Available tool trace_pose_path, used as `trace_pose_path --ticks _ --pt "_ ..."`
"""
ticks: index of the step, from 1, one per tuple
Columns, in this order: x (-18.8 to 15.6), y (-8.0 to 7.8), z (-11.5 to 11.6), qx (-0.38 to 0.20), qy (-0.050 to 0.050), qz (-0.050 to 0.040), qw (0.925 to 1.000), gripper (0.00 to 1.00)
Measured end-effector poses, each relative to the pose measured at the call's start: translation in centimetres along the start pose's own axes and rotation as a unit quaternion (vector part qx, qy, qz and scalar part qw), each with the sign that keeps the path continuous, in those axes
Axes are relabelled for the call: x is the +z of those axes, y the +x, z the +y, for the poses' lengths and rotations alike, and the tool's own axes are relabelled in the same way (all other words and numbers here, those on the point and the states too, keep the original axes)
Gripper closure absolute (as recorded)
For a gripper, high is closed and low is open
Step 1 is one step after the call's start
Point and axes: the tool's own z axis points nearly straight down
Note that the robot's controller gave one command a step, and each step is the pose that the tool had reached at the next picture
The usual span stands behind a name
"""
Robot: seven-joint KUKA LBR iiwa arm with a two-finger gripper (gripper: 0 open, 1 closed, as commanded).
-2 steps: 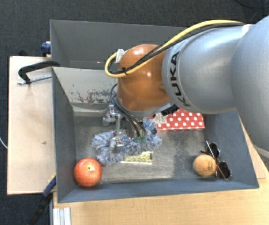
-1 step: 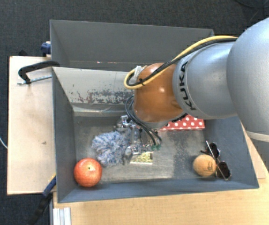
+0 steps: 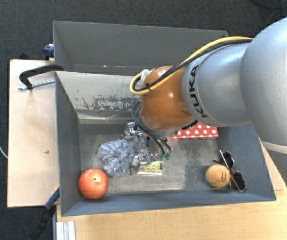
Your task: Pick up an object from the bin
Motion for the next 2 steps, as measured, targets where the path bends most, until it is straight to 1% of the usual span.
trace_pose_path --ticks 1,2 --pt "0.27 -0.11 -0.24 -0.001 -0.001 0.0005 1.0000 0.00" --pt "-0.29 -0.33 0.13 0.001 -0.001 -0.0036 1.0000 1.00"
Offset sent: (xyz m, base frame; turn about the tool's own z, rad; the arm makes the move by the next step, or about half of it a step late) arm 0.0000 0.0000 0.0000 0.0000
